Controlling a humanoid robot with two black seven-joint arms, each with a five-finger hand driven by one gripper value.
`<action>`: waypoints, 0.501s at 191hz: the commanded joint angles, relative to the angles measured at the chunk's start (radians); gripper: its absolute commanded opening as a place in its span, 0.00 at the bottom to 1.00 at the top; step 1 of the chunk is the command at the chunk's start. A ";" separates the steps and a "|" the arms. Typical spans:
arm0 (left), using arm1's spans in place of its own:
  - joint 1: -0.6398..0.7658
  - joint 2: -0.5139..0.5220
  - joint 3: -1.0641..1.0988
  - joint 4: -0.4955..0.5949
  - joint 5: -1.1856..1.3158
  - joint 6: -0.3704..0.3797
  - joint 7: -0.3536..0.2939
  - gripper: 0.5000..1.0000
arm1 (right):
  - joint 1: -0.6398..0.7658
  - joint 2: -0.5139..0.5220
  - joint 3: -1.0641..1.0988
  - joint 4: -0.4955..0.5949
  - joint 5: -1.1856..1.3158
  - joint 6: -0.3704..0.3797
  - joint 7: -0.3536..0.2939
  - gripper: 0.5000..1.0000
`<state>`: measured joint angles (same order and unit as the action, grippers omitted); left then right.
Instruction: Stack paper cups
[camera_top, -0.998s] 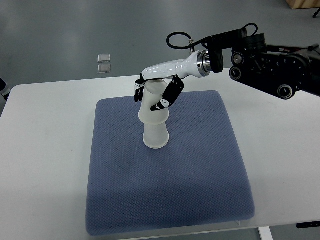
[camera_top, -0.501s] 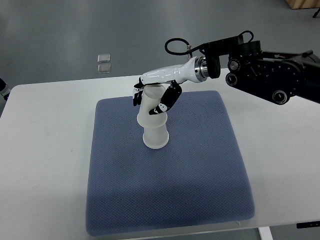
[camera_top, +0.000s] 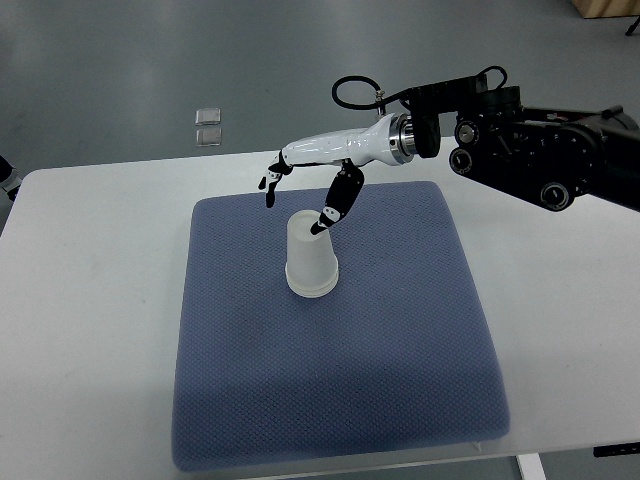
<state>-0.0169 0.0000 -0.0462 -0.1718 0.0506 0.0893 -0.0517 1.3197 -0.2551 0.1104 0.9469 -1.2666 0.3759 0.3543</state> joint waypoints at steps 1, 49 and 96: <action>0.000 0.000 -0.001 0.000 0.000 0.000 0.000 1.00 | 0.004 -0.003 0.002 0.000 0.001 0.001 0.000 0.77; 0.000 0.000 0.000 0.000 0.000 0.000 0.001 1.00 | 0.003 -0.016 0.026 -0.008 0.003 -0.011 0.000 0.81; 0.000 0.000 0.000 0.000 0.000 0.000 0.000 1.00 | -0.073 -0.067 0.146 -0.043 0.187 0.003 -0.006 0.81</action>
<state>-0.0169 0.0000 -0.0462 -0.1718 0.0507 0.0889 -0.0517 1.2857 -0.2801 0.2153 0.9109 -1.1698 0.3745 0.3506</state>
